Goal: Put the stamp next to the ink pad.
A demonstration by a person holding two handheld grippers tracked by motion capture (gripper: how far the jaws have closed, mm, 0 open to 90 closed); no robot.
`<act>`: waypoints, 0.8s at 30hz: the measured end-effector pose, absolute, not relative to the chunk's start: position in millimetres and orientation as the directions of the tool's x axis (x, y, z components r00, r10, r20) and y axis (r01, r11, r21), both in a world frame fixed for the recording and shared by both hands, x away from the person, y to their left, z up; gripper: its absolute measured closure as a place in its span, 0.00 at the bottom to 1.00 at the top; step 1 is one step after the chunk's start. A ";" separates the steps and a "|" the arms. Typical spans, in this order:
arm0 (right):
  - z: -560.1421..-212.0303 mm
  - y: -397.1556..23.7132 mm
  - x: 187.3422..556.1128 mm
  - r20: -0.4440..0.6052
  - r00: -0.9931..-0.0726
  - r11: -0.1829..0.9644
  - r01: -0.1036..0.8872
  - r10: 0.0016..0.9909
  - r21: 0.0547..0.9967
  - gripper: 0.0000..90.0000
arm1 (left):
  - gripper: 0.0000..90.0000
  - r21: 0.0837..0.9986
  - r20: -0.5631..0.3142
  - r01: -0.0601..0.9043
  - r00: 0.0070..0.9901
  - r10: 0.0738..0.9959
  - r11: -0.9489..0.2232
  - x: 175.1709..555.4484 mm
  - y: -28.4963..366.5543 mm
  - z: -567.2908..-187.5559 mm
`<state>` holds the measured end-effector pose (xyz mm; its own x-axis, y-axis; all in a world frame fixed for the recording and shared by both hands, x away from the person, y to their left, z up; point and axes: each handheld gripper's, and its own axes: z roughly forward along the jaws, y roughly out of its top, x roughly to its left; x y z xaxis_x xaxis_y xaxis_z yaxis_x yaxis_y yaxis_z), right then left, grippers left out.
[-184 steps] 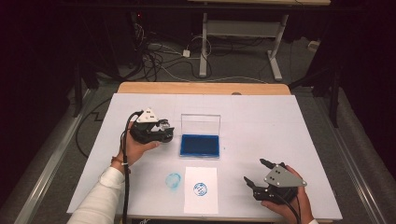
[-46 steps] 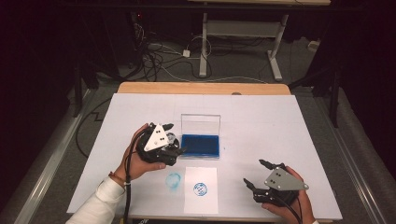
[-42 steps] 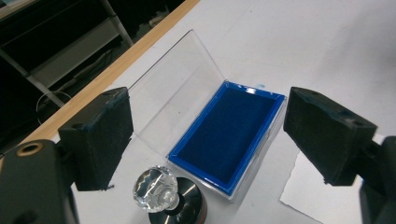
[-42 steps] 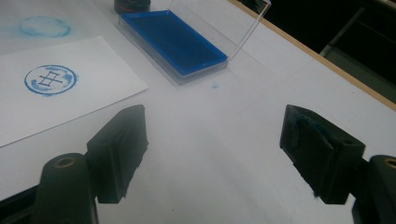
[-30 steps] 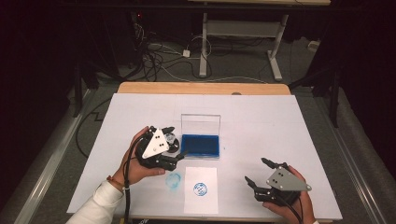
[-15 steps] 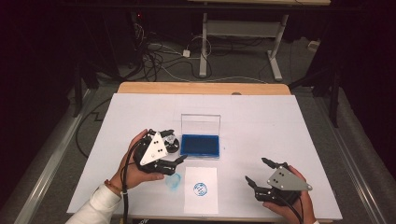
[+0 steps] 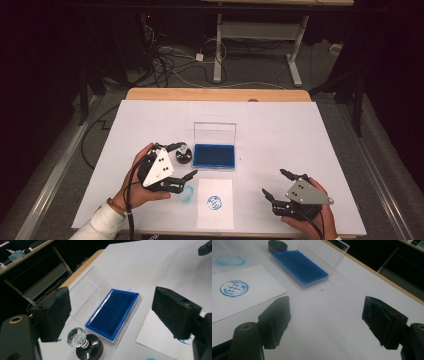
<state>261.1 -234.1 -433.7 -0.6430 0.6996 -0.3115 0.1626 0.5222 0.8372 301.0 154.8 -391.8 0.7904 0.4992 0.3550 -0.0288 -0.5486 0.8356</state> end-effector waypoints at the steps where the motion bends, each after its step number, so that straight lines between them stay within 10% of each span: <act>1: -433.9 -233.9 261.1 -0.312 -0.643 0.523 0.163 0.700 0.837 0.26 | 0.17 0.833 0.363 -0.036 0.788 0.496 -0.552 300.0 155.7 -393.1; 24: -436.3 -232.2 262.3 -0.312 -0.645 0.531 0.173 0.698 0.830 0.26 | 0.17 0.821 0.403 -0.028 0.736 0.544 -0.570 290.4 184.1 -420.5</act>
<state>262.3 -232.2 -436.3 -0.6448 0.6977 -0.3121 0.1729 0.5309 0.8296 290.4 184.1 -420.5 0.7364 0.5438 0.4025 -0.0277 -0.5702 0.8211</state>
